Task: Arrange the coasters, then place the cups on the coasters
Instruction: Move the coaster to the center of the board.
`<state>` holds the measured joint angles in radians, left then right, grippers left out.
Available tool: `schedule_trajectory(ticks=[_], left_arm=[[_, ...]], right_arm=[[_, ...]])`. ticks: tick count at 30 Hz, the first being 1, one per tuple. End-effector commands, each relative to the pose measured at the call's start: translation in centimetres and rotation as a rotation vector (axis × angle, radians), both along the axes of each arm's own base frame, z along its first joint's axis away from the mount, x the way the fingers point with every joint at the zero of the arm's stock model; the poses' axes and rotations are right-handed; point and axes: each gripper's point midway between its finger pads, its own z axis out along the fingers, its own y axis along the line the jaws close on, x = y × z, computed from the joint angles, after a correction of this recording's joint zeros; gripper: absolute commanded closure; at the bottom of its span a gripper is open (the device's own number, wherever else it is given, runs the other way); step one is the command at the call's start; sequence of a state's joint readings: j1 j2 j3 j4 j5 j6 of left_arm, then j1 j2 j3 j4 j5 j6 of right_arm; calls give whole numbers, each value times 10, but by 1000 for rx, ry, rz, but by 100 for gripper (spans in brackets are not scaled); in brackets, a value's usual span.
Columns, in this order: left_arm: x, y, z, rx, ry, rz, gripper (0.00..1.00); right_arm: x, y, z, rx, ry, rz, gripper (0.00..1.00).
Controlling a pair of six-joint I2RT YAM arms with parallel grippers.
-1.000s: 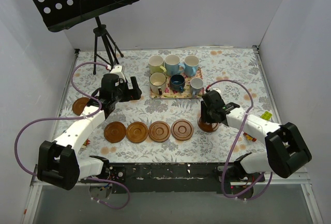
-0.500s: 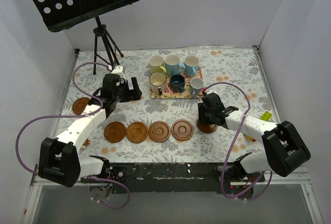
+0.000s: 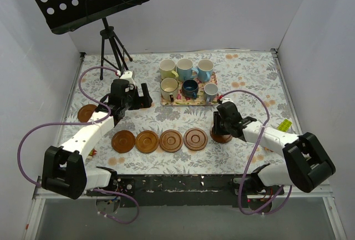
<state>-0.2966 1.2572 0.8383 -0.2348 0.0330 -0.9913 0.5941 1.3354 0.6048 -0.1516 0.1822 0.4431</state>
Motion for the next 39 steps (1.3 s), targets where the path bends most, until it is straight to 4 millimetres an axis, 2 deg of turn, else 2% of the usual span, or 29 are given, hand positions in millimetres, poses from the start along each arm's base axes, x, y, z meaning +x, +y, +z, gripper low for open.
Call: schedule_trajectory(ticks=[1,18,39], left_arm=[[1,4,0,14,-6,7,7],[0,4,-3,17,1,6,7],[0,2,-2,11,1,-1,7]], right_arm=[[-34,-1,-18,21,100,22,60],[-47,10,-18,99,115,49,61],[-70,-8,-30,36,188,-17,64]])
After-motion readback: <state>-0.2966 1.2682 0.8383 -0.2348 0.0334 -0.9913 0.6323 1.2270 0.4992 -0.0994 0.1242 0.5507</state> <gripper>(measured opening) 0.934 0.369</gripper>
